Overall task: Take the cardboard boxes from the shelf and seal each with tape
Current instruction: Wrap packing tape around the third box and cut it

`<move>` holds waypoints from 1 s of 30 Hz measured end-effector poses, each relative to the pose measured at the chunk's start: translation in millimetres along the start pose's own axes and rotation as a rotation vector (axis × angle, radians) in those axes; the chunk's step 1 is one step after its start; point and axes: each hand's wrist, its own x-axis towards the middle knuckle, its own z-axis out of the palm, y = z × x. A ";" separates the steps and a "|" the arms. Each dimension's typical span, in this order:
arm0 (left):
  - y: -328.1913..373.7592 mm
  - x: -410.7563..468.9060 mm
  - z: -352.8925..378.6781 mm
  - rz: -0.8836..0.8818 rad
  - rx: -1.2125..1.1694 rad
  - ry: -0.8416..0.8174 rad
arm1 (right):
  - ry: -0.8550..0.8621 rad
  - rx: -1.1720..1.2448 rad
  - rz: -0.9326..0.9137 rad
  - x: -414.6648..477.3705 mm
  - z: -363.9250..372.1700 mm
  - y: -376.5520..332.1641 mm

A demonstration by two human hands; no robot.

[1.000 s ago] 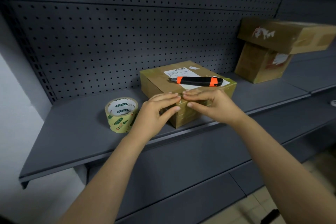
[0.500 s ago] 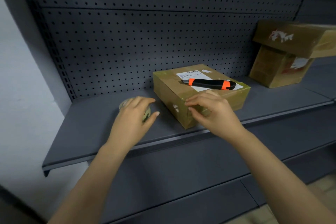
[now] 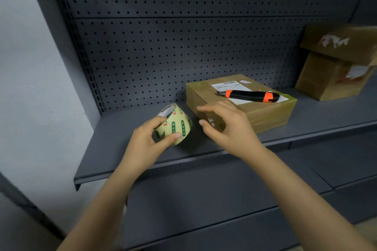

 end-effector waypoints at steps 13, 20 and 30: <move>7.2 -18.1 -21.2 0.166 -0.262 -0.043 | -0.373 0.363 0.312 27.8 12.2 -34.3; 4.5 -20.6 -21.2 0.133 -0.220 0.012 | -0.235 0.215 0.267 24.9 13.8 -44.8; 7.4 -15.8 -11.2 0.074 -0.097 0.106 | -0.077 0.098 0.217 17.4 20.1 -48.1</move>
